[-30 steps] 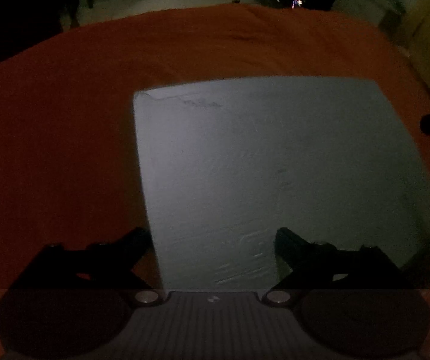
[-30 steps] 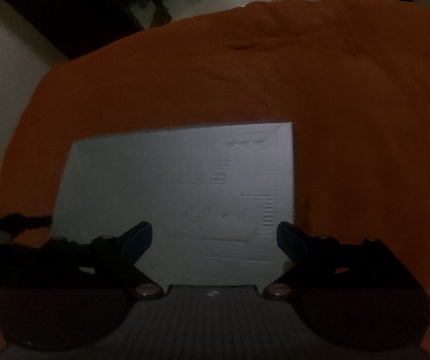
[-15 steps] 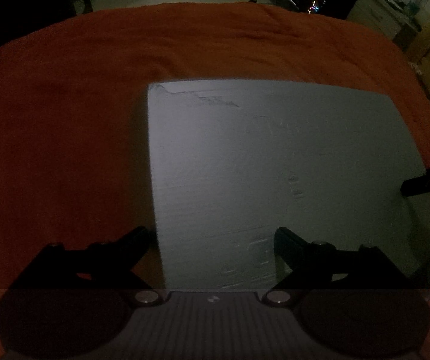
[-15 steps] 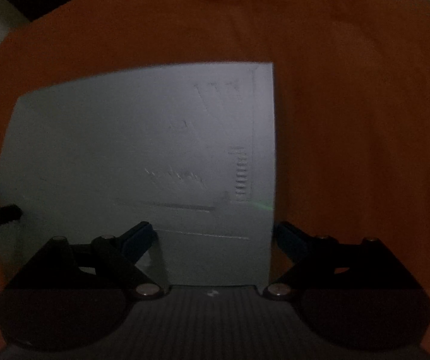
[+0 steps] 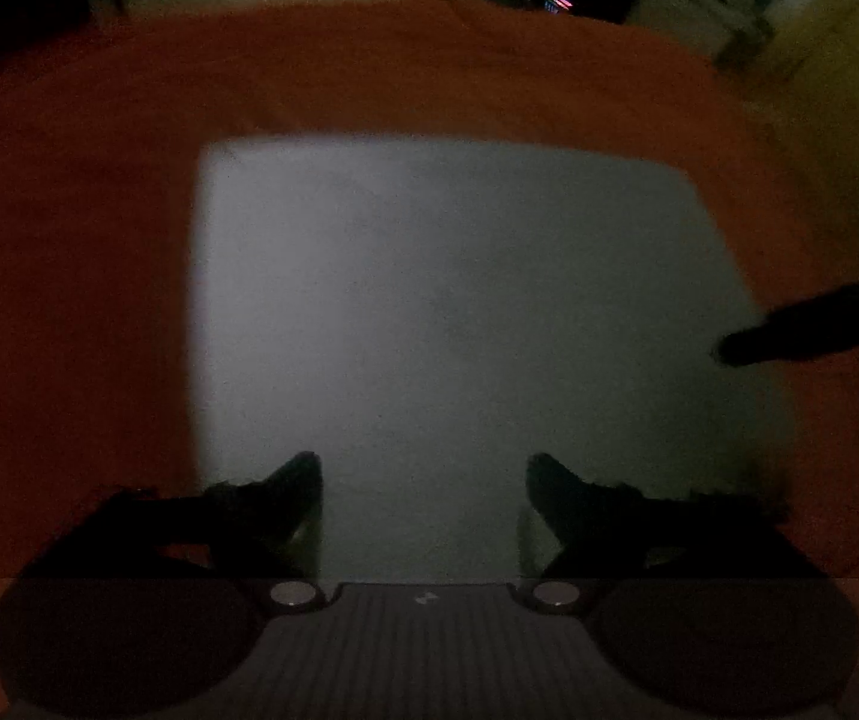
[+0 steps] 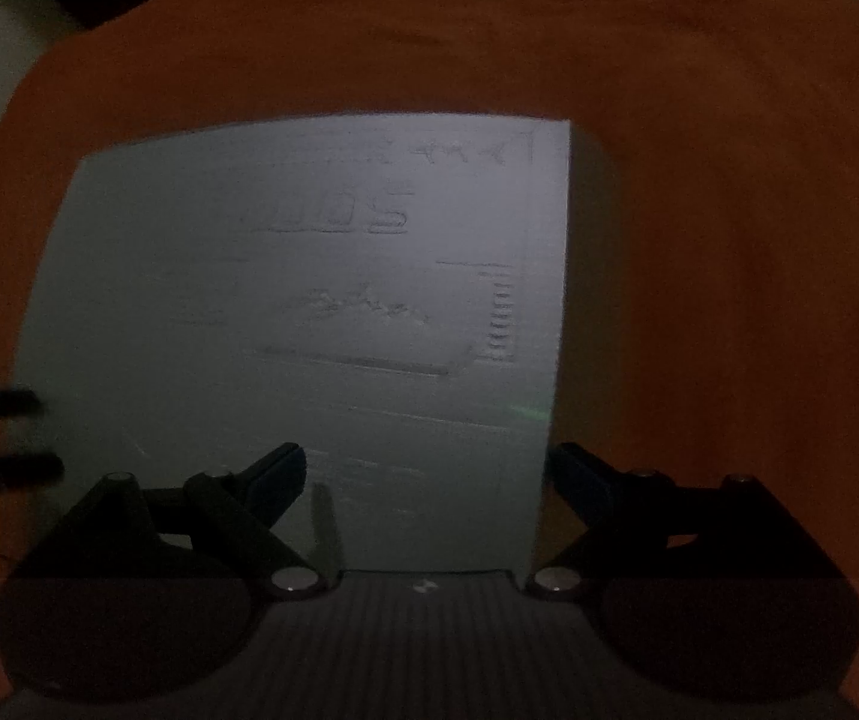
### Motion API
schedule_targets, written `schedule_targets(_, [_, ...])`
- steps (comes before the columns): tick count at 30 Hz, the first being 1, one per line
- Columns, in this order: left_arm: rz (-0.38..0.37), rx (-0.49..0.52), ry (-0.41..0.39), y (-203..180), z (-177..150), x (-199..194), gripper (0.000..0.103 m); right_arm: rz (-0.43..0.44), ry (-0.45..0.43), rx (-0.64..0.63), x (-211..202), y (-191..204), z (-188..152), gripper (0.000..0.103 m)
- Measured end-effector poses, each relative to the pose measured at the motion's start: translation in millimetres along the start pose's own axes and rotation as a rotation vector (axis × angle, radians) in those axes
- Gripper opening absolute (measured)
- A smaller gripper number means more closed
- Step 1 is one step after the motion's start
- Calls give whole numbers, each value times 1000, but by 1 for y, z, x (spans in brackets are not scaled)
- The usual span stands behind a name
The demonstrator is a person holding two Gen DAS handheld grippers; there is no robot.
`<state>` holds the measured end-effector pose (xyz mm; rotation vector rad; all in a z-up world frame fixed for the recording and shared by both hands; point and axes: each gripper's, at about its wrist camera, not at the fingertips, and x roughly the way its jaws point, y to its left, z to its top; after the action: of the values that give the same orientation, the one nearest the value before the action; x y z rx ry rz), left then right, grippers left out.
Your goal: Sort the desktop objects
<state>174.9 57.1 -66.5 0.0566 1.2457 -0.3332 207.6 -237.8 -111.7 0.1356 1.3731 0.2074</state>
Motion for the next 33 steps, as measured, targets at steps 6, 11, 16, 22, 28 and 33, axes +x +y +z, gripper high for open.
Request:
schedule_targets(6, [73,-87,-14,37,-2,-6,83,13,30,29,9,-13,1,92])
schedule_targets(11, [28,-179,14,58,-7,7,84,36,39,41,10,-19,5,93])
schedule_targets(16, [-69,-221,13,59,-8,17,94,58,33,35,9,-22,-6,95])
schedule_targets(22, [-139,-258,-3,65,-17,28,103,139,24,47,17,-41,-14,100])
schedule_targets(28, [-131,-240,35,46,-22,26,99,141,12,33,6,-34,-14,99])
schedule_targets(33, [-133,-232,30,42,-20,5,100,147,-10,36,-10,-32,-15,99])
